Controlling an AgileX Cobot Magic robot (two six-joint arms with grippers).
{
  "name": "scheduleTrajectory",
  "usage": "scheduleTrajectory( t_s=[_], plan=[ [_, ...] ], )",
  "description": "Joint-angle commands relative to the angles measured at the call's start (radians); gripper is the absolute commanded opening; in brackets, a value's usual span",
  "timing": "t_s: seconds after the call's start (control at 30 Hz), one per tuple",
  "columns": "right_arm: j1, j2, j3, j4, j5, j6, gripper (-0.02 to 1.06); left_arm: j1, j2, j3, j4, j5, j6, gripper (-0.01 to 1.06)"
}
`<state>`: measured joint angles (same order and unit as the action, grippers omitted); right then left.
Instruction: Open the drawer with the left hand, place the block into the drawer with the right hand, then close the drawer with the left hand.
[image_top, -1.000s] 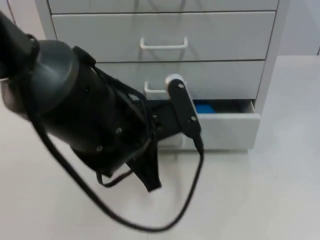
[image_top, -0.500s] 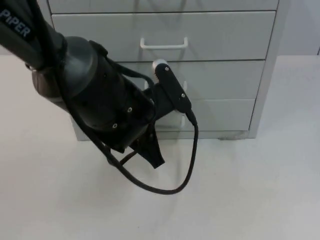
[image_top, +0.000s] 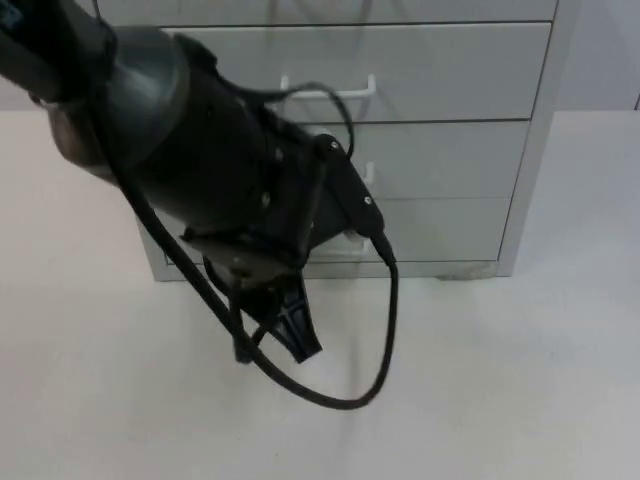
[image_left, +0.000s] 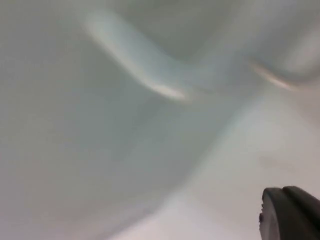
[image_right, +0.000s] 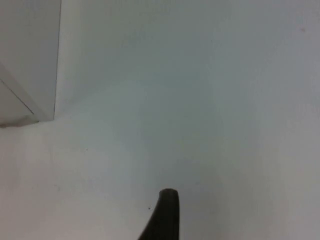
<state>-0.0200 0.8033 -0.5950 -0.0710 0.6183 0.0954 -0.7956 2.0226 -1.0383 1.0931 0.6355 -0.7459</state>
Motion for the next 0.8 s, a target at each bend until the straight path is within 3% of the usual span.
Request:
scheduleTrajectory(
  t_s=[0.0, 0.03, 0.13, 0.17, 0.27, 0.53, 0.77],
  plan=[
    [-0.005, -0.004, 0.004, -0.01, -0.01, 0.001, 0.75, -0.032, -0.079, -0.003, -0.253, 0.007, 0.193, 0.0],
    [-0.005, -0.004, 0.004, -0.01, -0.01, 0.001, 0.75, -0.032, -0.079, -0.003, -0.253, 0.007, 0.193, 0.0],
    [-0.005, -0.004, 0.004, -0.01, -0.008, 0.001, 0.75, -0.048, -0.201, -0.003, -0.58, 0.022, 0.468, 0.0],
    [-0.005, -0.004, 0.004, -0.01, -0.008, 0.001, 0.75, -0.048, -0.201, -0.003, -0.58, 0.022, 0.468, 0.0],
    [-0.005, -0.004, 0.004, -0.01, -0.008, 0.001, 0.75, -0.041, -0.3, -0.003, -0.81, 0.054, 0.64, 0.0],
    [-0.005, -0.004, 0.004, -0.01, -0.006, 0.001, 0.75, -0.01, -0.413, -0.003, -0.881, 0.103, 0.653, 0.0],
    [-0.005, -0.004, 0.004, -0.006, -0.004, 0.001, 0.75, 0.144, -0.489, -0.003, -0.912, 0.15, 0.671, 0.0]
  ],
)
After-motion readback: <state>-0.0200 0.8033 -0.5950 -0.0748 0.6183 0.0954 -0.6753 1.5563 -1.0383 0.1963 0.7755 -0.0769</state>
